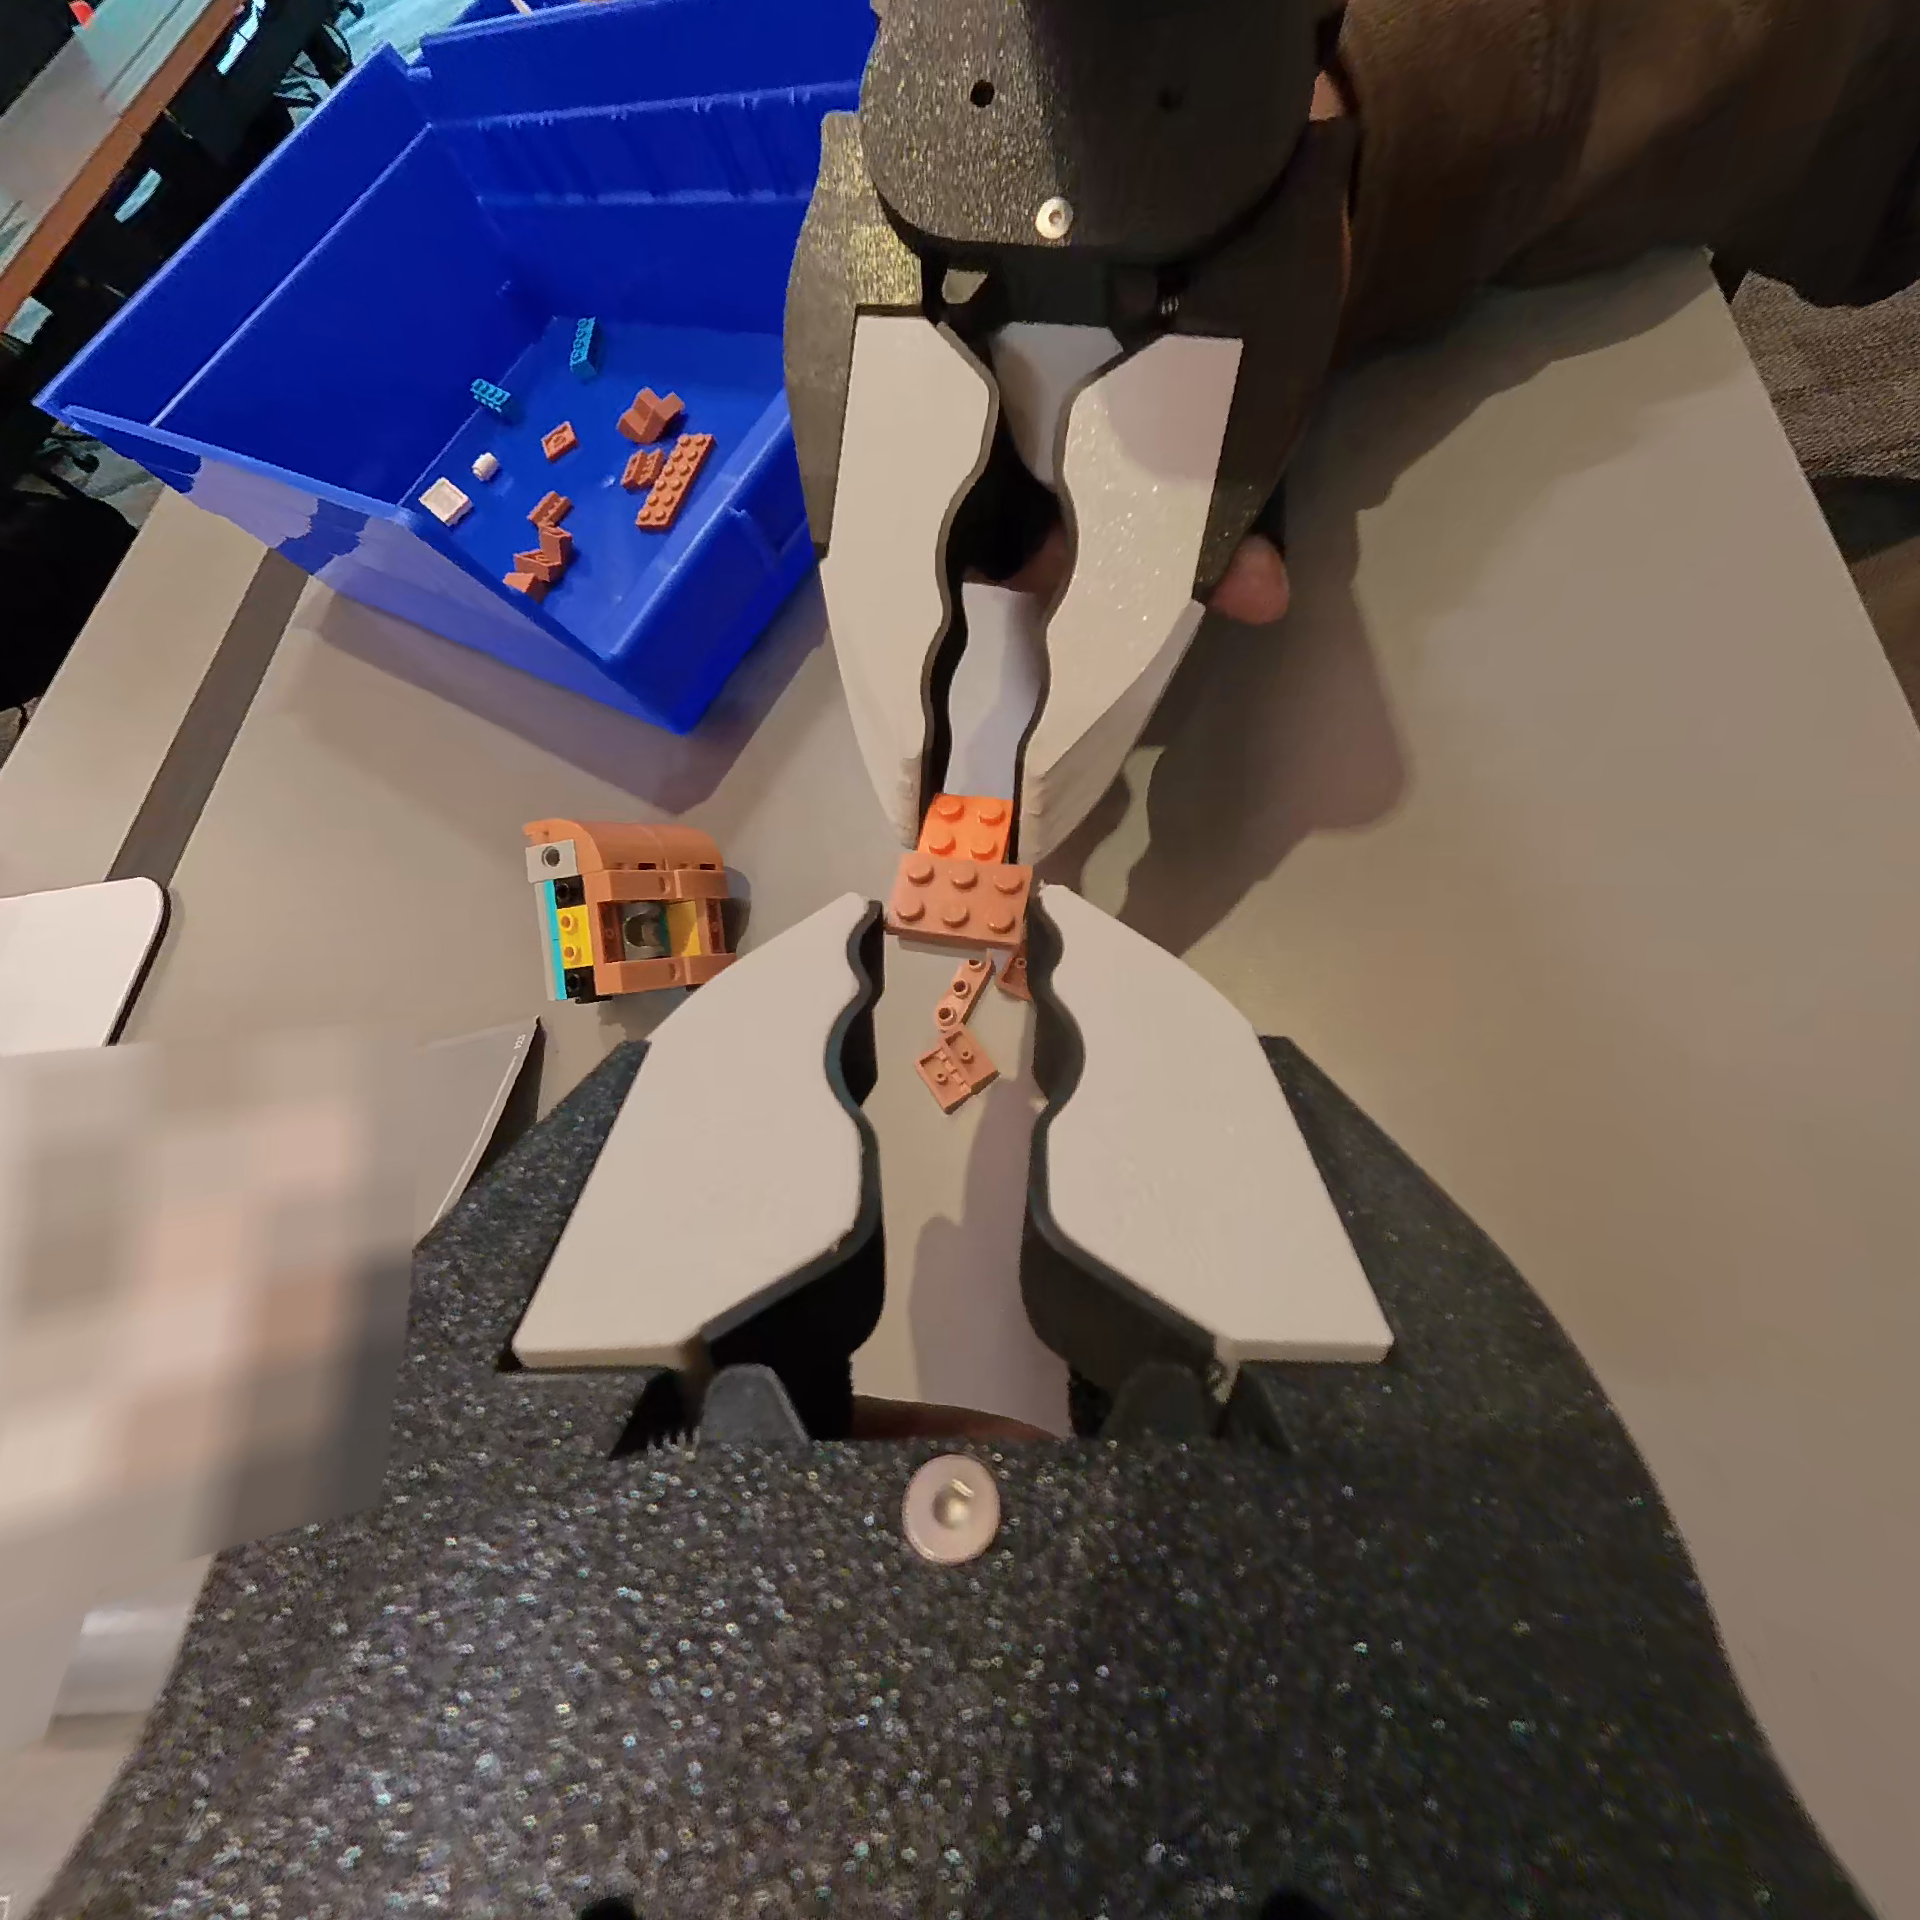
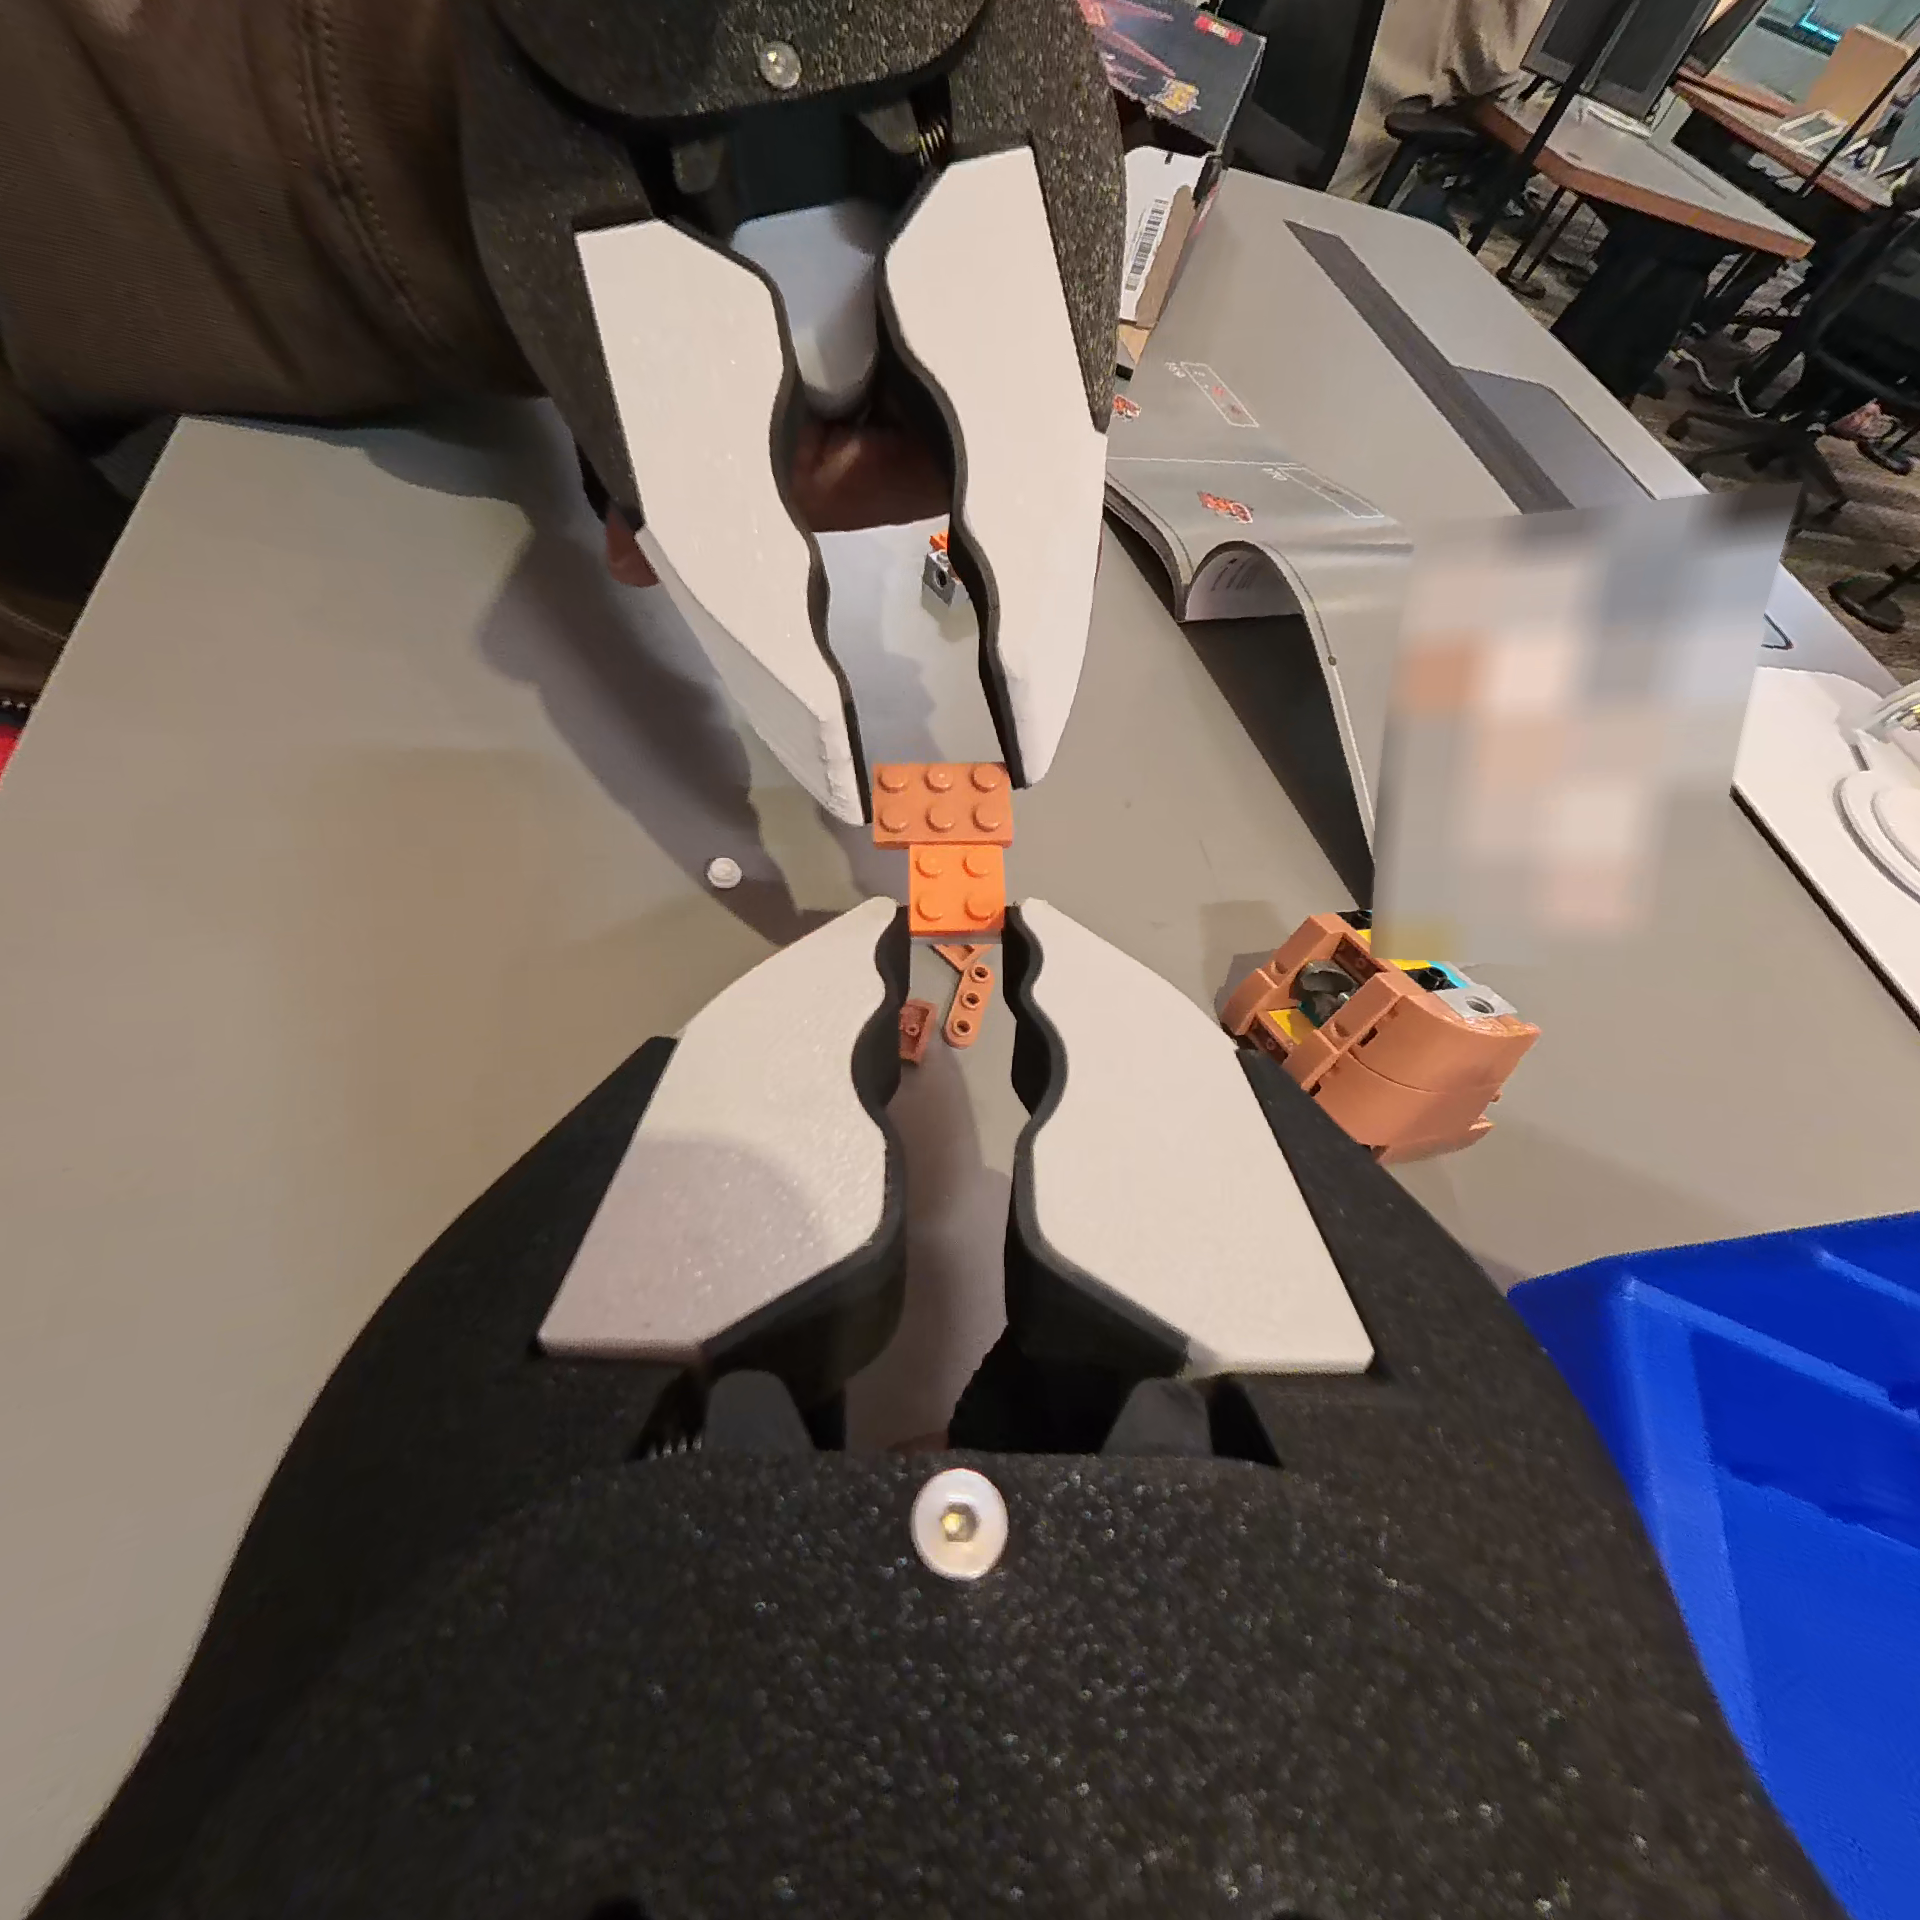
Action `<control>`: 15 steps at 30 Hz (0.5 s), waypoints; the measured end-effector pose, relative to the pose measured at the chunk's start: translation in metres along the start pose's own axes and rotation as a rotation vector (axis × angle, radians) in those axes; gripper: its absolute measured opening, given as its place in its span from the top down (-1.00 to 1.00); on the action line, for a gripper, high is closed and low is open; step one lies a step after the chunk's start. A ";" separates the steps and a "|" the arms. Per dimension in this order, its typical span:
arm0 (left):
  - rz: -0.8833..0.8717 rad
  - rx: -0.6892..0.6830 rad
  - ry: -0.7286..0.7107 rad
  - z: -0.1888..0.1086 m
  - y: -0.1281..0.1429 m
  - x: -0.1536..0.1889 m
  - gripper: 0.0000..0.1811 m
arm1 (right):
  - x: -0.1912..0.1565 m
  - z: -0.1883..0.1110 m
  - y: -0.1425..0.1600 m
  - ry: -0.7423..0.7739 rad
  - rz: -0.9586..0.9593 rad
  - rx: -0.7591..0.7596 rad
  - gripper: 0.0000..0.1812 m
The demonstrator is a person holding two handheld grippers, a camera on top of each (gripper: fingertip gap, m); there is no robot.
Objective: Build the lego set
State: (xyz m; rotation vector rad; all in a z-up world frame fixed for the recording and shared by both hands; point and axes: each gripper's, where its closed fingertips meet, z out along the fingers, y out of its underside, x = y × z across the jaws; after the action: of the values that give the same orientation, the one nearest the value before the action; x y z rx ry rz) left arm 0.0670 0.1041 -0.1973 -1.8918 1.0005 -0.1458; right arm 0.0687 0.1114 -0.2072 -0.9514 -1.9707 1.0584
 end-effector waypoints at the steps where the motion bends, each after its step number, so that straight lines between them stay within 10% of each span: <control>1: -0.001 0.000 0.001 0.000 0.000 0.000 0.71 | 0.000 0.000 0.000 -0.001 0.001 0.003 0.82; 15: -0.008 0.004 -0.005 0.001 0.000 -0.001 0.65 | 0.000 -0.001 -0.003 -0.008 0.019 0.021 0.82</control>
State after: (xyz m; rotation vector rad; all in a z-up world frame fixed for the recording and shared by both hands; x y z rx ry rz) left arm 0.0669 0.1051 -0.1977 -1.8917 0.9891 -0.1474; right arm 0.0687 0.1110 -0.2045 -0.9576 -1.9562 1.0930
